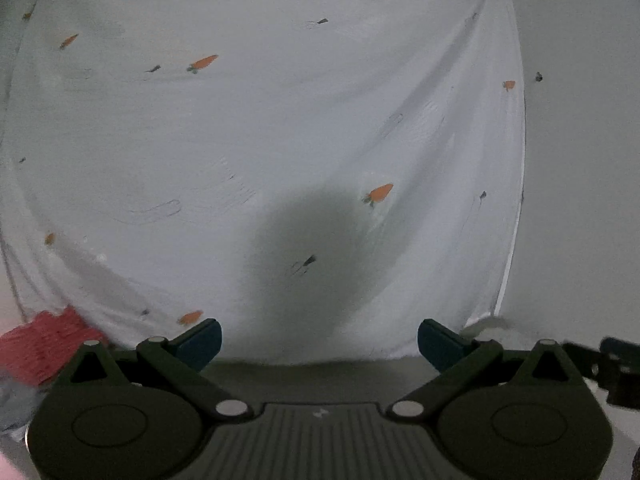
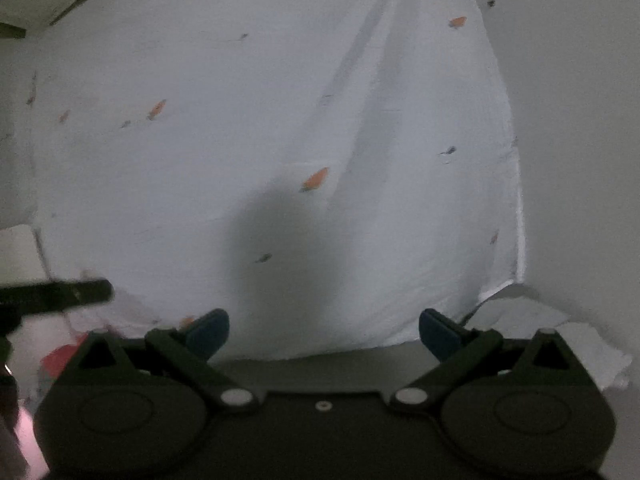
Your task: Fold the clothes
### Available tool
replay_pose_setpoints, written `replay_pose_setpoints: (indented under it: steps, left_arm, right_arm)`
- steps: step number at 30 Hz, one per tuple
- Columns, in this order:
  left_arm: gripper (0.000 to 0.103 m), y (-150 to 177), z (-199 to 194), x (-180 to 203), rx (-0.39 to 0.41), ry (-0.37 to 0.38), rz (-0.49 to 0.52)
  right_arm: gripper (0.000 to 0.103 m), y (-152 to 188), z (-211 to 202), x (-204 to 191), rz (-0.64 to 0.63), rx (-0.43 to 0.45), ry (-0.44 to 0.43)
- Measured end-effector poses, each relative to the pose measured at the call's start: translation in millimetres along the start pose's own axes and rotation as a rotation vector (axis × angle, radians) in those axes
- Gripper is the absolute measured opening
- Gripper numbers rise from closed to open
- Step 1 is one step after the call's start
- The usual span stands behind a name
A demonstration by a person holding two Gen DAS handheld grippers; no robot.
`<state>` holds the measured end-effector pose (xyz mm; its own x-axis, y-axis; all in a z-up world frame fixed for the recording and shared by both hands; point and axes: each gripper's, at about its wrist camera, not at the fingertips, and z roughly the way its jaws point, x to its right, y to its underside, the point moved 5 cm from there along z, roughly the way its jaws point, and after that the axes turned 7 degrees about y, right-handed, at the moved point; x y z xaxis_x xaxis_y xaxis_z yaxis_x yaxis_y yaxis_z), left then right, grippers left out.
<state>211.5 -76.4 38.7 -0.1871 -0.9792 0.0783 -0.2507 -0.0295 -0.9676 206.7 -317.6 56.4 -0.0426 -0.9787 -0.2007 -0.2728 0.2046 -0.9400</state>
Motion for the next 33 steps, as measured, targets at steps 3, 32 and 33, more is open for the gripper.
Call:
replay_pose_setpoints:
  steps: [3, 32, 33]
  left_arm:
    - [0.103, 10.9, -27.7, -16.3, -0.033, 0.007, -0.017]
    - [0.103, 120.1, -210.7, -80.9, -0.29, -0.067, -0.141]
    - [0.103, 121.4, -213.3, -79.6, -0.291, -0.072, -0.136]
  right_arm:
    - [0.102, 8.8, -30.9, -31.3, -0.005, -0.034, 0.023]
    - [0.102, 126.8, -205.8, -149.6, -0.195, -0.286, 0.079]
    - [0.102, 126.9, -207.6, -149.5, -0.198, -0.285, 0.08]
